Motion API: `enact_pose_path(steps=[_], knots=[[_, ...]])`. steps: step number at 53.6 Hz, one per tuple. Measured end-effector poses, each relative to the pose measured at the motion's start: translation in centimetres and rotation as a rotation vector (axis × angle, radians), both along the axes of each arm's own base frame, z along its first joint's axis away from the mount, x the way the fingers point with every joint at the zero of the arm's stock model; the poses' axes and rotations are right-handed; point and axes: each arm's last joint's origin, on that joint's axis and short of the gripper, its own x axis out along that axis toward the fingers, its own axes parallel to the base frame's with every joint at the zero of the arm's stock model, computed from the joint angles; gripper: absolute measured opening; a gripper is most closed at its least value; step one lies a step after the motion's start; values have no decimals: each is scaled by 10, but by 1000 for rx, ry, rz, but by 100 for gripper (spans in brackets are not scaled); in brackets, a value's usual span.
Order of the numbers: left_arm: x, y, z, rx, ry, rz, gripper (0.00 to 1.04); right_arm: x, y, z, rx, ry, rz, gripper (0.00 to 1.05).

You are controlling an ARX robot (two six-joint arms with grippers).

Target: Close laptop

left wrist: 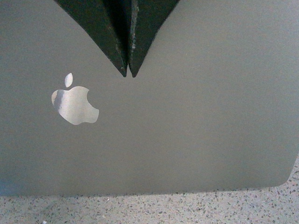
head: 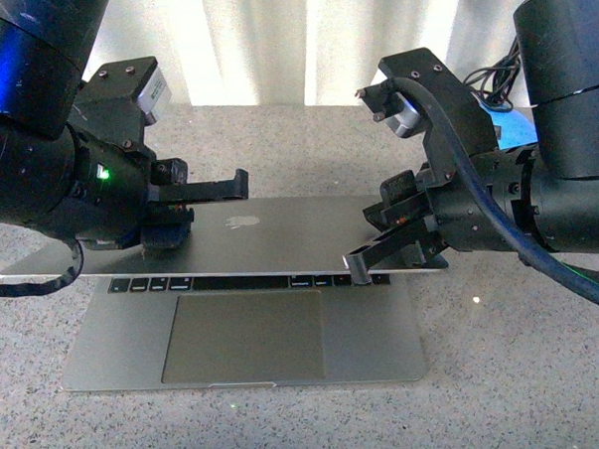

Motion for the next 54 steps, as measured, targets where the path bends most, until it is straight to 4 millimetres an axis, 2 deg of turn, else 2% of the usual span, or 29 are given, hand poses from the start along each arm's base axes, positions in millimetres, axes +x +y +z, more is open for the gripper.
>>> enact_pose_path(steps=[54], knots=[[-13,-7,-14,-64,49,27,4,-10,-3,-15,0,42,-18,1]])
